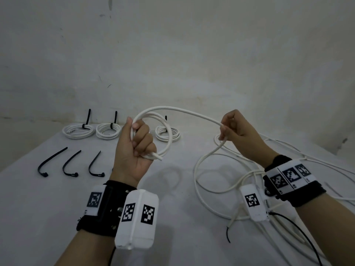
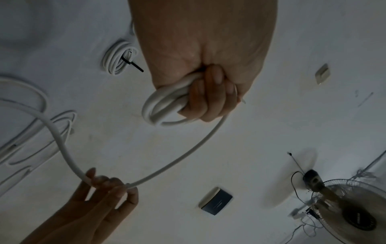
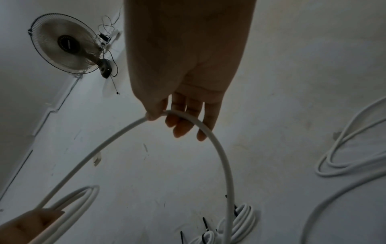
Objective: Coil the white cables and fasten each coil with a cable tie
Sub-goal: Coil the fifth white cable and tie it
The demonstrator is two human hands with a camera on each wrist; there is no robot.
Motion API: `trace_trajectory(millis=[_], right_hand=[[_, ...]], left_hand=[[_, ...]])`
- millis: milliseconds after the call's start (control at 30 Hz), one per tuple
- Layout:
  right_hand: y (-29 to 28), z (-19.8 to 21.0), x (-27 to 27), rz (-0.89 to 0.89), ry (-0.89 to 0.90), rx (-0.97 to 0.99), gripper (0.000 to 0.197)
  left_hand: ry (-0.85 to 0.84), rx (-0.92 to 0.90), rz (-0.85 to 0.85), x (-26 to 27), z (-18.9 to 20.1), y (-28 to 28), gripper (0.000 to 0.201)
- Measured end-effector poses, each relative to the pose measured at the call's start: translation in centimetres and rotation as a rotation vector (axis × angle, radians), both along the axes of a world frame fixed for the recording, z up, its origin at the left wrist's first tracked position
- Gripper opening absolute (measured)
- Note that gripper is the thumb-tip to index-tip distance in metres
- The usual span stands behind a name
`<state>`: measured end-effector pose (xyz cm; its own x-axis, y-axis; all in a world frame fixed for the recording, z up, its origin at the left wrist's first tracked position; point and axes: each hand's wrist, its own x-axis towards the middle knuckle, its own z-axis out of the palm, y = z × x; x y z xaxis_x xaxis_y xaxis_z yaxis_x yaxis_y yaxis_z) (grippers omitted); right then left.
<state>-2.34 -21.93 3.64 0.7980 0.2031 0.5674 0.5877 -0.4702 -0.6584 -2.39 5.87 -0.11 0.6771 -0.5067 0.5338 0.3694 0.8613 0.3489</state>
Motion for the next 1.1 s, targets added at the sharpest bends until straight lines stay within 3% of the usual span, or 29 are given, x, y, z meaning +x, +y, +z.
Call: trace_trajectory(millis=[100, 233, 300, 367, 467, 567, 667, 767, 933, 1100], right_hand=[[0.1, -0.8, 0.2, -0.008, 0.034, -0.028, 0.019], [0.7, -0.5, -0.2, -0.156, -0.221, -0.277, 0.016], [1.3, -0.4, -0.9, -0.118, -0.349, -0.481, 0.007], [2.1, -1.0, -1.7, -0.068, -0.451, -0.71, 0.016], [4.2, -1.6, -3.3, 0.009, -0.518, -0.92, 0.019], [6.8, -1.6, -4.7, 0.123, -0.561, -0.992, 0.016], [8.9, -0.7, -5.9, 0.214, -0.614, -0.944, 0.017], [10.2, 0.7, -6.6, 0.297, -0.534, -0.724, 0.009], [10.7, 2.6, -5.1, 0.192, -0.326, -0.403, 0.029], [9.4, 2.0, -3.1, 0.053, -0.243, -0.22, 0.023]], left_hand=[[-0.003, -0.045, -0.012, 0.6, -0.1, 0.7, 0.041], [0.032, -0.083, 0.109, 1.0, 0.0, 1.0, 0.033], [0.089, -0.035, 0.294, 0.6, 0.3, 1.1, 0.036], [0.137, 0.036, 0.438, 0.3, 0.8, 1.1, 0.04], [0.172, 0.139, 0.51, 0.1, 1.2, 0.7, 0.039], [0.187, 0.241, 0.507, -0.2, 1.2, -0.2, 0.044], [0.182, 0.345, 0.482, -0.5, 1.0, -1.2, 0.046], [0.159, 0.443, 0.445, -1.2, 0.9, -2.4, 0.043], [-0.042, 0.748, 0.565, -3.0, 0.7, -4.2, 0.03], [0.053, 0.646, 0.361, -3.1, 0.9, -4.1, 0.043]])
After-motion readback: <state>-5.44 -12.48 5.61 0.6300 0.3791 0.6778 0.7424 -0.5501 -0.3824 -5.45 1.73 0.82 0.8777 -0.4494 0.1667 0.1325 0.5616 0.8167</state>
